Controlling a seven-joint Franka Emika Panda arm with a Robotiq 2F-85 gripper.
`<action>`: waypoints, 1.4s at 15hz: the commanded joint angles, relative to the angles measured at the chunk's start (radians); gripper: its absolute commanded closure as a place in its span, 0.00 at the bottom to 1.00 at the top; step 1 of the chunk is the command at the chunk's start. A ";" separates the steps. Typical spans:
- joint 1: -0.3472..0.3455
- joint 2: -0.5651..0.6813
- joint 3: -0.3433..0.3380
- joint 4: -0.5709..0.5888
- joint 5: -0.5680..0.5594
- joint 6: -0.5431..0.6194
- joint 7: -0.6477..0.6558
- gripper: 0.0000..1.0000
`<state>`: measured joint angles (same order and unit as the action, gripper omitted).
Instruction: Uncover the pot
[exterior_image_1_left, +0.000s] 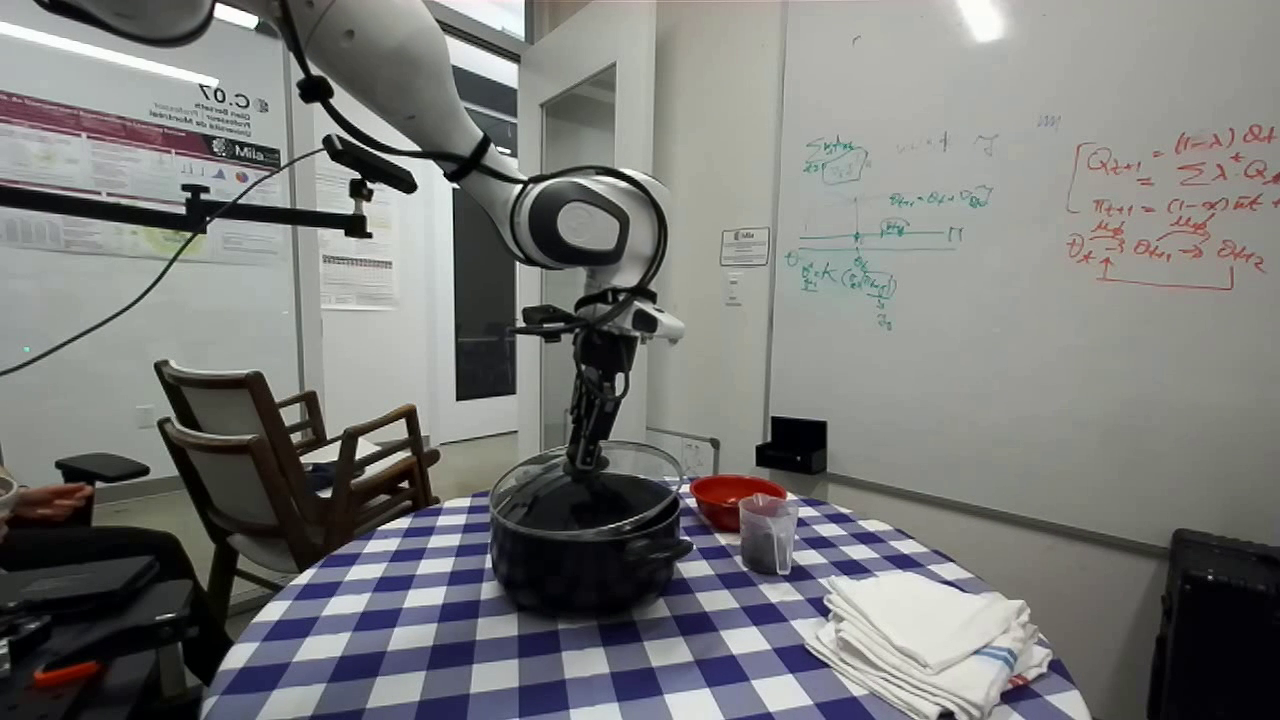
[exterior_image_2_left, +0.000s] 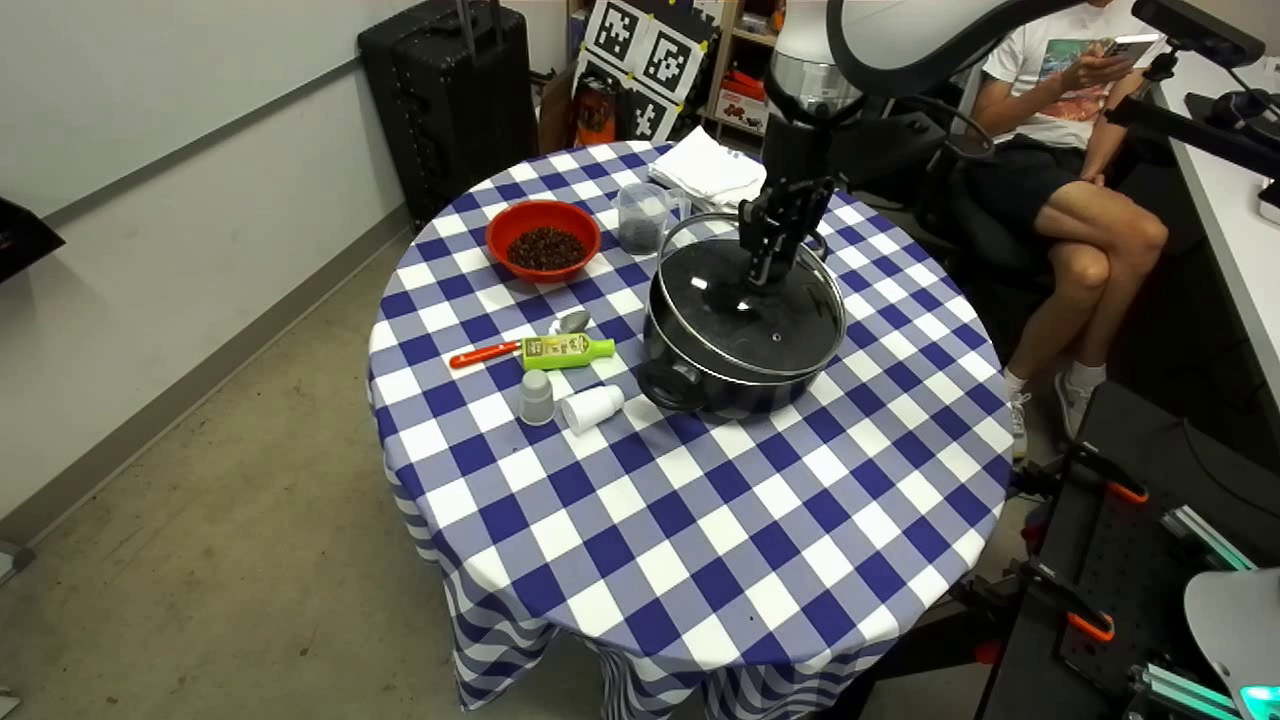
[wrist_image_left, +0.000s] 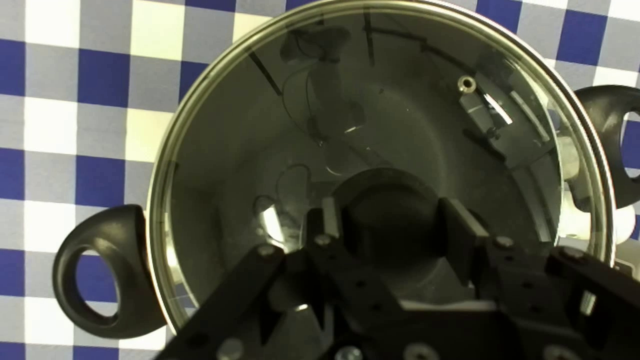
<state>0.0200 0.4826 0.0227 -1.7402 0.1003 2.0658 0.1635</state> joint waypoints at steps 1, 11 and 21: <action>0.018 0.011 -0.014 0.043 -0.034 -0.050 0.004 0.75; 0.025 0.030 -0.011 0.068 -0.054 -0.079 -0.007 0.75; 0.024 0.046 -0.010 0.093 -0.054 -0.112 -0.010 0.75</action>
<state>0.0356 0.5175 0.0228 -1.6900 0.0636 2.0102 0.1635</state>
